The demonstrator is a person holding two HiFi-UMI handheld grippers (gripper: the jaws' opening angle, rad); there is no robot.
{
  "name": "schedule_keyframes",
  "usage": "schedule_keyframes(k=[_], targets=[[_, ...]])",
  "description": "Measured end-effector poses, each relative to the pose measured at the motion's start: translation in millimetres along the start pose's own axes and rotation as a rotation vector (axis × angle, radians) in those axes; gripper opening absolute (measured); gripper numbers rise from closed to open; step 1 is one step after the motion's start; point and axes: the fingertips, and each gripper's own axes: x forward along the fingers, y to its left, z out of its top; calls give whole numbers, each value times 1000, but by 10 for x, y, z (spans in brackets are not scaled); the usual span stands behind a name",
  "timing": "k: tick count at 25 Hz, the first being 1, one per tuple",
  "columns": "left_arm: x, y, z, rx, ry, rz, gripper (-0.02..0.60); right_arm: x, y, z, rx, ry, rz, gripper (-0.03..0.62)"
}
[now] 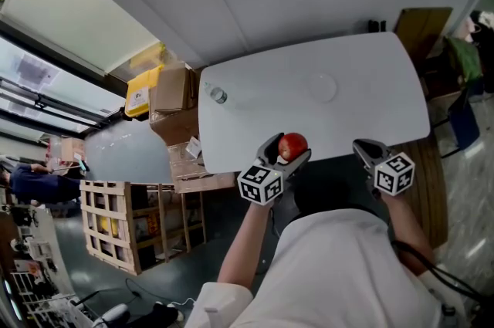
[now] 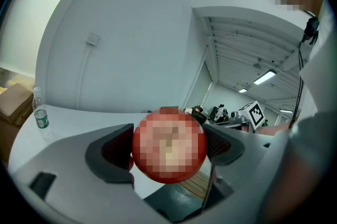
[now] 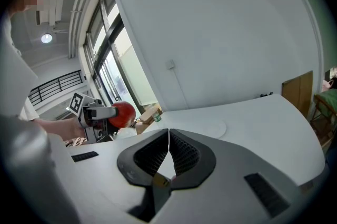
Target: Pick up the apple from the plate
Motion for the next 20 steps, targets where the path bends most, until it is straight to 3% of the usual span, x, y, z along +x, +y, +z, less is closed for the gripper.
schedule_keyframes(k=[20], targets=[[79,-51,82,4,-23,9,405,-58,-96,99,-1,-22,9,35]])
